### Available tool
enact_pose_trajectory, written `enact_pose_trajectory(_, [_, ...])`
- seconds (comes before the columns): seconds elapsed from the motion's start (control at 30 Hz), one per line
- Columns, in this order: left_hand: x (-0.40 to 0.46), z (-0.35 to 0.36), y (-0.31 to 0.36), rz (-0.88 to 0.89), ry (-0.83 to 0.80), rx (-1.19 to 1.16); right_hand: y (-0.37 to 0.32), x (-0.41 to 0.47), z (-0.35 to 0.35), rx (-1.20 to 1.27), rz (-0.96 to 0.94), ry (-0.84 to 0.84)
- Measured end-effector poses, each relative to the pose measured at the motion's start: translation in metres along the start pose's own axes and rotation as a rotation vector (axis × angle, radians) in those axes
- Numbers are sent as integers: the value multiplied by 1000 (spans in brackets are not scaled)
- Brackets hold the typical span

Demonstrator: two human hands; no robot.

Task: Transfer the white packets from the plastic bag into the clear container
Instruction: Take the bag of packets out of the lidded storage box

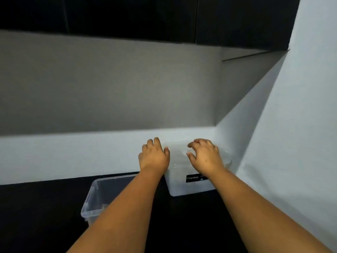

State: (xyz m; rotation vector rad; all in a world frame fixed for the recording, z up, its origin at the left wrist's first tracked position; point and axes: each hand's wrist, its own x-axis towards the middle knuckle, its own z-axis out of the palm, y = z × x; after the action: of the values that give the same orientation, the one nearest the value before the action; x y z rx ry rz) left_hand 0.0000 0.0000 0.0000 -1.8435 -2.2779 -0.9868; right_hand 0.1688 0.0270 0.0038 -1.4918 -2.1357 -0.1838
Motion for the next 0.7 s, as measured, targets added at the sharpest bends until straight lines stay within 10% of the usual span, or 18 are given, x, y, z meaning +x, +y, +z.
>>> enact_pose_trajectory(0.17, [21,81,-13,-298,-209,-410,45,-8,66,216,313,-107])
enact_pose_trajectory(0.47, [81,150,-48,-712,-296,-776,83,18,134,814,1000,178])
enact_pose_trajectory(0.7, [98,175,-55,-676,-335,-920,85,39,154,1193,1216,334])
